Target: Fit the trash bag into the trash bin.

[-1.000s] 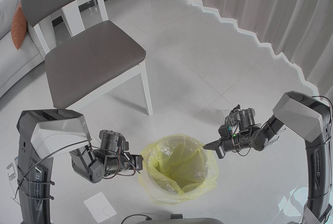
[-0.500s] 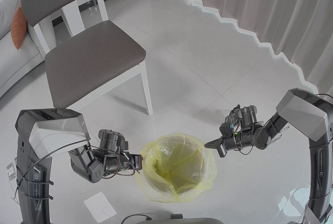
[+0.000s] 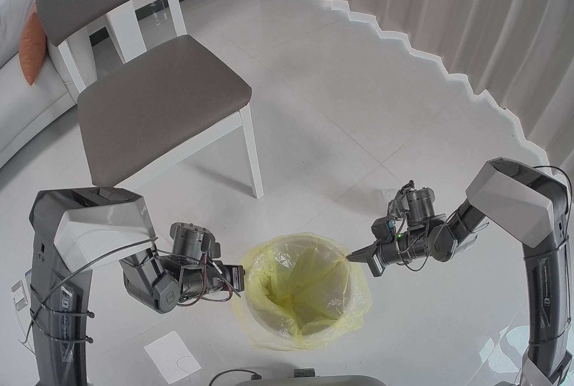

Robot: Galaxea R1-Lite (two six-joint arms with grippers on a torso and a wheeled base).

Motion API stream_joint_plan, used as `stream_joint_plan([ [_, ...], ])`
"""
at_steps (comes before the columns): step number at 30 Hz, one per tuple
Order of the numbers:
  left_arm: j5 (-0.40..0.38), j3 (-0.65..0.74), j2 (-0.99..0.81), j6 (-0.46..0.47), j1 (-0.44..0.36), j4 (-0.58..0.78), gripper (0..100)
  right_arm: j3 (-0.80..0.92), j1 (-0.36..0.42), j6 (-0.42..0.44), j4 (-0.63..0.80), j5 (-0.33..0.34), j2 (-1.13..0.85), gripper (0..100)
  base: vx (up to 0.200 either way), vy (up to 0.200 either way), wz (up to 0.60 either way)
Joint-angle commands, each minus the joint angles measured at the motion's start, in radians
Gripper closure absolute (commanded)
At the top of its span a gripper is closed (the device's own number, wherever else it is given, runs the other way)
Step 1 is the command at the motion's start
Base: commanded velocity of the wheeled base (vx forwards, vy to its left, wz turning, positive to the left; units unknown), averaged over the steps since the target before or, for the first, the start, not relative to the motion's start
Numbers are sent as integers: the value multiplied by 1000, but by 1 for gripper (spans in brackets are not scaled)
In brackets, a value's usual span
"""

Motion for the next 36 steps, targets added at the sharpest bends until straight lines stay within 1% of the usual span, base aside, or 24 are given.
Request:
stream_joint_plan([
  [1,0,-15,31,0,5,3,100,-20,4,3,14,1,32,100,0,0,0],
  [4,-1,-21,44,1,2,3,100,-28,1,6,18,1,32,100,0,0,0],
  [7,-1,-24,53,1,-1,1,100,-37,1,27,38,1,35,100,0,0,0],
  [10,-1,-28,57,1,-1,3,100,-64,1,35,95,1,35,100,0,0,0],
  [12,-1,-31,68,1,-3,1,100,-92,1,35,159,0,35,100,0,0,0],
  [14,-1,-32,65,1,-3,4,100,-103,2,35,181,0,37,100,0,0,0],
  [21,-1,-31,61,1,-3,-5,100,-95,1,27,175,0,32,100,0,0,0],
  [27,-1,-28,54,0,2,-13,100,-46,-32,-20,170,0,0,100,0,0,0],
  [31,-1,-23,57,0,0,-14,100,-9,-47,-31,169,1,-17,100,0,0,0],
  [32,0,-21,57,0,-1,-16,0,-5,-47,-32,169,1,-18,100,0,0,0],
  [36,3,-12,51,0,3,-19,0,8,-47,-34,149,1,-18,100,0,0,0],
])
